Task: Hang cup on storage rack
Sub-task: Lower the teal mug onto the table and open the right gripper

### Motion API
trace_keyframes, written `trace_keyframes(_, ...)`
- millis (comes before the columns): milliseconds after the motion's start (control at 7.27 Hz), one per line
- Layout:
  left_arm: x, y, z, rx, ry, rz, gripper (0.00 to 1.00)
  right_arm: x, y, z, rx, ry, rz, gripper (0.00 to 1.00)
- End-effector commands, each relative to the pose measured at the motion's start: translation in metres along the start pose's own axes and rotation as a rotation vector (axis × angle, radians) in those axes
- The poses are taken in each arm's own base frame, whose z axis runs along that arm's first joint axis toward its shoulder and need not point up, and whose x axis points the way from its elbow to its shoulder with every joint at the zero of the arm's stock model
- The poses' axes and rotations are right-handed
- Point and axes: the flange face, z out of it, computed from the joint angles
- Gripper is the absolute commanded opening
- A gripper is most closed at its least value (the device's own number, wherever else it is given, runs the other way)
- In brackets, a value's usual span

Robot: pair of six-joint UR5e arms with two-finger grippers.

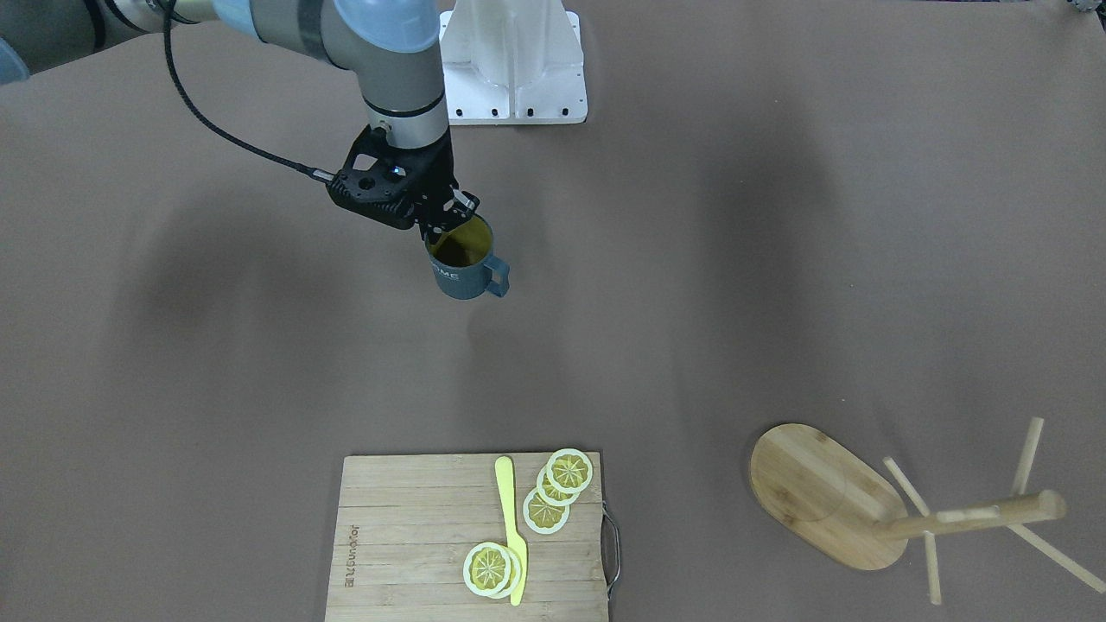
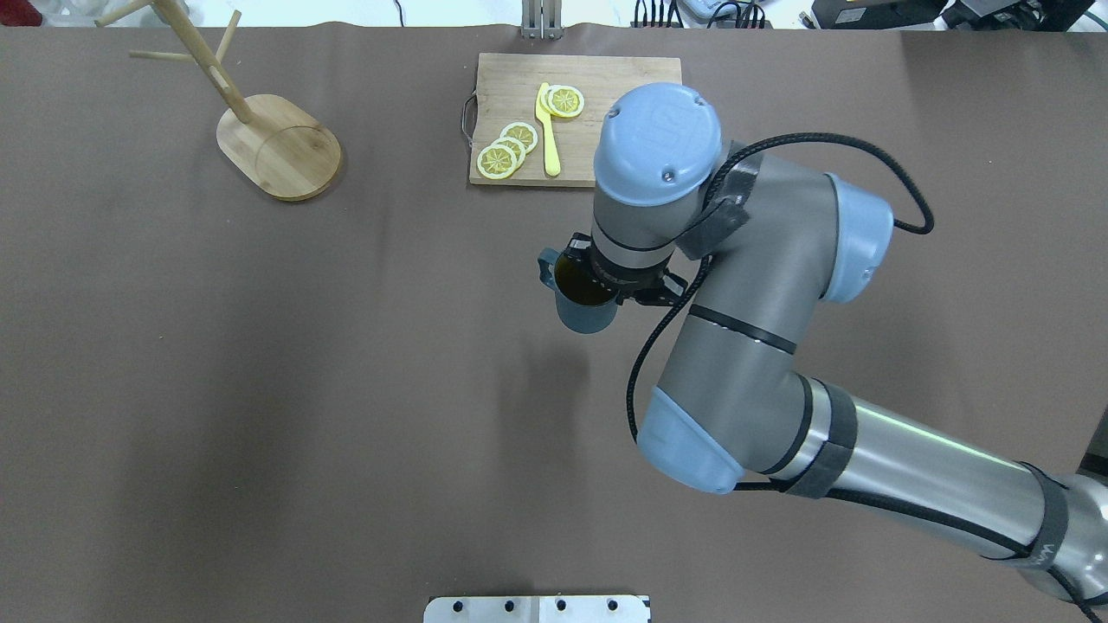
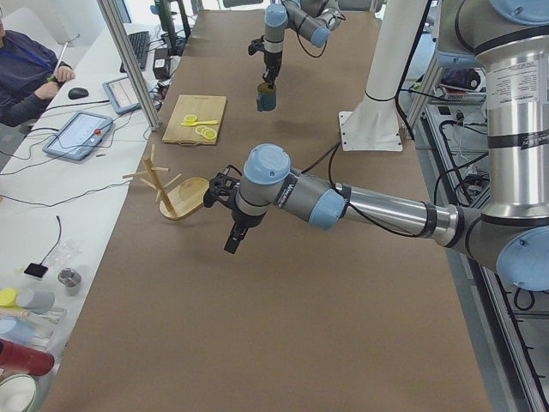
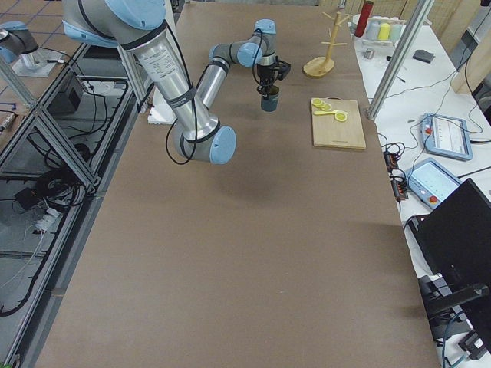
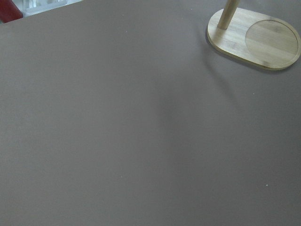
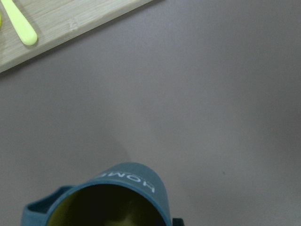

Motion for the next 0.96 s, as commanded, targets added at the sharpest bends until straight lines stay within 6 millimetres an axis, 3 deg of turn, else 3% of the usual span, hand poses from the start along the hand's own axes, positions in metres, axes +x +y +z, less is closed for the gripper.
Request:
trace_keyframes(0,-0.003,0.002,0.003,-0.005,0.0,-0.004,1.0,-0.056,0.032,0.041,0.028,-0.009,0.212,0.0)
trace_keyframes(138,-0.004,0.002,0.004,-0.007,0.0,-0.006,1.0,-0.063,0.045,0.049,0.023,-0.034,0.228,0.0)
trace_keyframes(550,-0.006,0.003,0.006,-0.013,-0.001,-0.01,1.0,-0.061,0.046,0.048,0.011,-0.038,0.198,0.0)
trace_keyframes(688,-0.006,0.003,0.006,-0.013,-0.001,-0.01,1.0,-0.06,0.045,0.052,0.014,-0.03,0.174,0.05)
trace_keyframes(826,-0.005,0.003,0.006,-0.012,-0.001,-0.007,1.0,-0.058,0.045,0.055,0.015,-0.025,0.16,0.32)
